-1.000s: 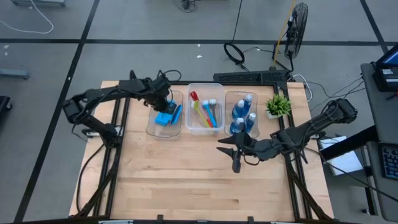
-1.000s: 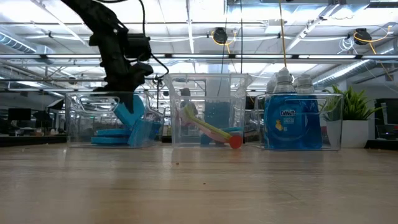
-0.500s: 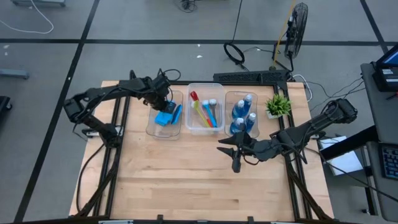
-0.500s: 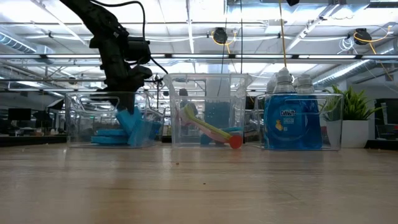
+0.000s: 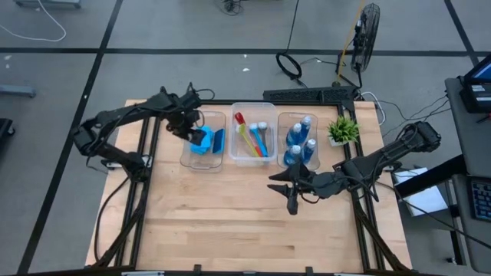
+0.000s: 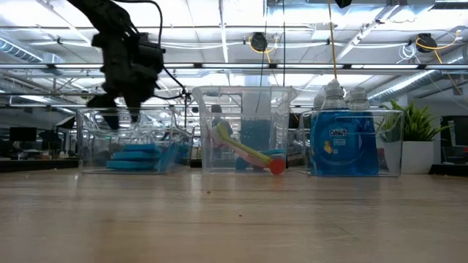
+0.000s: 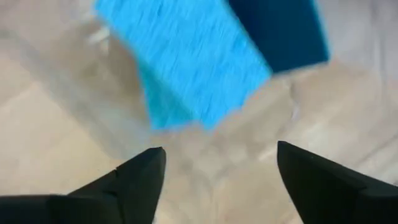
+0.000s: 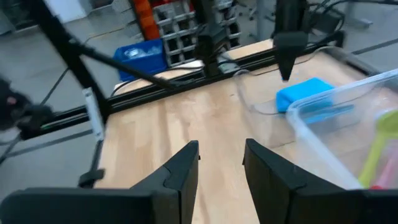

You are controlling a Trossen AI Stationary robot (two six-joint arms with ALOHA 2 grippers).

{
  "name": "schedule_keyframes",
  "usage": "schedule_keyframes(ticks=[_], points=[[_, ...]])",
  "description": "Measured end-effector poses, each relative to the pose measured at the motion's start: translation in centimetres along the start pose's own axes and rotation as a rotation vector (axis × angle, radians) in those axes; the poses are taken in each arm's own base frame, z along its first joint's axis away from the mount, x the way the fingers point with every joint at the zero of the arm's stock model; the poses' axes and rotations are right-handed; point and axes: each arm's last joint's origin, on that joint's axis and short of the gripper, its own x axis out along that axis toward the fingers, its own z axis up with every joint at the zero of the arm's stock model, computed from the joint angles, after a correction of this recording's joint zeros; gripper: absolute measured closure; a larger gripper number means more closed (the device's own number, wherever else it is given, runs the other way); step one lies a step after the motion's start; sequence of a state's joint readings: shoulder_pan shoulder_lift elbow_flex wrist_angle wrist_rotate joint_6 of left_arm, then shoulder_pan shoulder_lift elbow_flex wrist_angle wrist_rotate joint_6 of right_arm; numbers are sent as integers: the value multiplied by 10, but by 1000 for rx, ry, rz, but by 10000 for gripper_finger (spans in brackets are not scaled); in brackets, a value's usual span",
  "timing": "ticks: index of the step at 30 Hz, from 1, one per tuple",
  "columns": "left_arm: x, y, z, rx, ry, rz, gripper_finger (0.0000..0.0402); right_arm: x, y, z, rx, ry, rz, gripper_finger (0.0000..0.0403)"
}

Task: Pick & Place Kitchen Sink Supplies
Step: Return to Home Position

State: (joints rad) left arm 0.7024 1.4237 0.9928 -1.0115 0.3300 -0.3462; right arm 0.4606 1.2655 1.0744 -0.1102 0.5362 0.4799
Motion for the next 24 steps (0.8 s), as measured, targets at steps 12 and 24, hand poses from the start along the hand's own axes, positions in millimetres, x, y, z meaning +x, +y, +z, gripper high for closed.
schedule_keyframes(ticks=[12, 24], points=[[-84, -15, -73, 197, -370, -136, 39, 0, 2, -2, 37, 50, 79, 287], [-148, -17, -165, 623, -849, -432, 45, -10, -19, -5, -11, 166, 86, 287]])
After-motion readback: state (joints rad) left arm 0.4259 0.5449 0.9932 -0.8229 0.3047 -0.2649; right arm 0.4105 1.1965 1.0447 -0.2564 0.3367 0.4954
